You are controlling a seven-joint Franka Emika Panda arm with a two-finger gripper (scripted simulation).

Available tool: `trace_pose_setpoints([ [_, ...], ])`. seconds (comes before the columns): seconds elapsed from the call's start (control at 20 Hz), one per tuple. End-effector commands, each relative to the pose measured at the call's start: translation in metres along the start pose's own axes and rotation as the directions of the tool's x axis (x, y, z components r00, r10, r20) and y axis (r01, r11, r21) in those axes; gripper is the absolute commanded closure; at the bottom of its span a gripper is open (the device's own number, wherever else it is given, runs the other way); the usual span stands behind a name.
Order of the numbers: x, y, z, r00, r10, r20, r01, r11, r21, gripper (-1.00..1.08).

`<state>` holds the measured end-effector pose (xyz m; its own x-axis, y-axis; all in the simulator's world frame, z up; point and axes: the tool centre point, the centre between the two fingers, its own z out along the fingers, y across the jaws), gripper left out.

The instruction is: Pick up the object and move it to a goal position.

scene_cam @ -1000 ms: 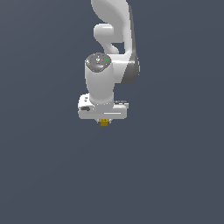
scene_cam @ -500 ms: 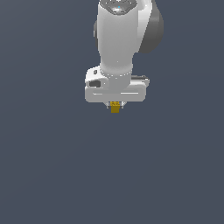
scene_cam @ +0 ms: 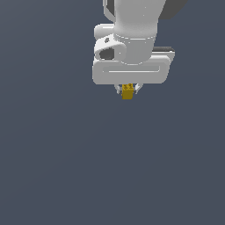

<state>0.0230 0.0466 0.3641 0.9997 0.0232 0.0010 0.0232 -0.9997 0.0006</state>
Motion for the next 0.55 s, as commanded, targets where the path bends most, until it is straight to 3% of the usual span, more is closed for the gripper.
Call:
trace_pose_setpoints([
  [0.0, 0.002, -0.005, -0.013, 1.0, 0.001, 0.001, -0.001, 1.0, 0.0, 1.08],
  [0.5, 0.005, -0.013, -0.031, 1.0, 0.0, 0.001, 0.0, 1.0, 0.001, 1.08],
])
